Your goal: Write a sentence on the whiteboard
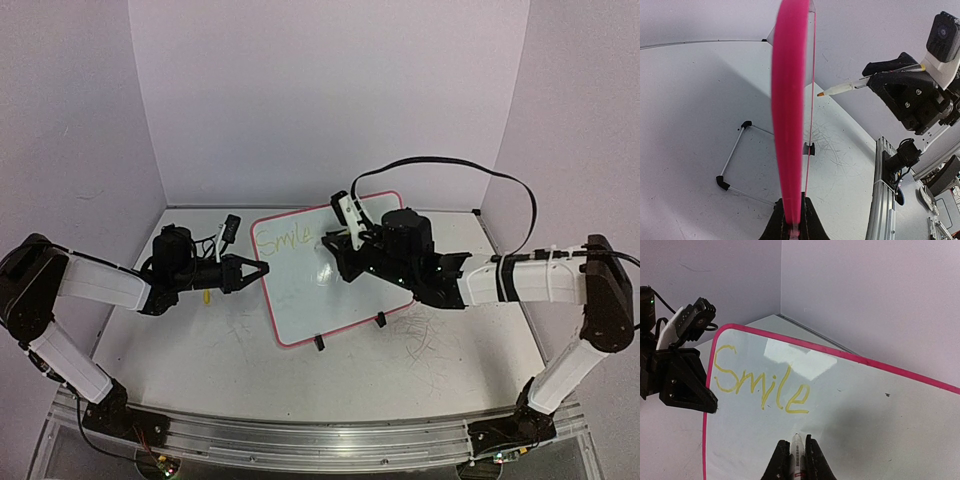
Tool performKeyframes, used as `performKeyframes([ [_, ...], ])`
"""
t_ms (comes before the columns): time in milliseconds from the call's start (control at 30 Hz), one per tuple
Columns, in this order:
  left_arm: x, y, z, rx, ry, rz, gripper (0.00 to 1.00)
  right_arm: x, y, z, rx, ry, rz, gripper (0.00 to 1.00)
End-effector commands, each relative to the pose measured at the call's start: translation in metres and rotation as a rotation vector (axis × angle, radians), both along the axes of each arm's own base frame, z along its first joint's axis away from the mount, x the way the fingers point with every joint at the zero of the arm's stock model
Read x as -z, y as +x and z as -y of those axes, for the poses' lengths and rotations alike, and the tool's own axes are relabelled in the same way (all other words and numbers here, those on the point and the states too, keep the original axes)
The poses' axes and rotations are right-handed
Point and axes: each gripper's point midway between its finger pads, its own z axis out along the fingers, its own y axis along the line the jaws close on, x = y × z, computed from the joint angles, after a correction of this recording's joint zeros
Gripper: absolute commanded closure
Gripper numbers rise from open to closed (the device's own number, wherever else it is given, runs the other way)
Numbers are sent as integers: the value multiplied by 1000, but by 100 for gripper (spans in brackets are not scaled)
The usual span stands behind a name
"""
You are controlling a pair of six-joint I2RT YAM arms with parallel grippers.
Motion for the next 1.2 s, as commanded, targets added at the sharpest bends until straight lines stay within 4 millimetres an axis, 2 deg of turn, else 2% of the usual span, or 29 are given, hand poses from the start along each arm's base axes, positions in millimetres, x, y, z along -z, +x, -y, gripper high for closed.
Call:
performKeyframes([
  [0,0,3,3,-7,45,40,100,-32,12,4,82,85,61,100],
  [133,-1,4,3,-5,45,43,100,-39,13,5,88,104,80,100],
  [567,2,3,4,-1,50,40,100,-40,19,-3,89,111,80,100],
  [1167,-1,3,3,-3,47,47,100,-20,30,4,165,56,51,100],
])
